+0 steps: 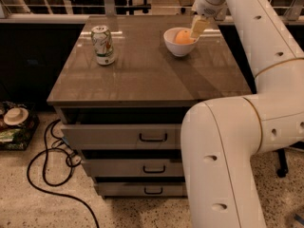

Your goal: Pick orange from white bowl and place on counter

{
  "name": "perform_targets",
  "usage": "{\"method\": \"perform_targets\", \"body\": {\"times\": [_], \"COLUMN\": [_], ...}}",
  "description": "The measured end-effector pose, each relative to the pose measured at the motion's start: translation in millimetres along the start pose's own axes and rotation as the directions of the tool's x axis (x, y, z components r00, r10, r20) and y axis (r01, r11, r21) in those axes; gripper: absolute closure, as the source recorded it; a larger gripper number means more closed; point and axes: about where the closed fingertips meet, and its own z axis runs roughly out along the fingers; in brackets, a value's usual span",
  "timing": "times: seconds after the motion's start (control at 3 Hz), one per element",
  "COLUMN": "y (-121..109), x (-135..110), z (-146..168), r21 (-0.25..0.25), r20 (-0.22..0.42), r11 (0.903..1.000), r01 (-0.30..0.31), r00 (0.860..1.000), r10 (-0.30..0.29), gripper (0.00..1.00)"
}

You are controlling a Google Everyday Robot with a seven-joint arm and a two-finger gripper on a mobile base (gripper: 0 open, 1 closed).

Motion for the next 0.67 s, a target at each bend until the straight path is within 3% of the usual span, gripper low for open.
{"method": "perform_targets", "body": {"times": [0.33,0.67], "y": [6.3,5.1], "x": [4.5,2.8], "z": [-2.7,-9.6], "r21": [-0.021,-0.017], "r20": [-0.005,-0.004], "r11": [0.9997,0.9998], "r01": [-0.011,-0.004], "r00": [1.000,1.000], "r10": [0.011,0.004], "gripper": [0.24,0.23]}}
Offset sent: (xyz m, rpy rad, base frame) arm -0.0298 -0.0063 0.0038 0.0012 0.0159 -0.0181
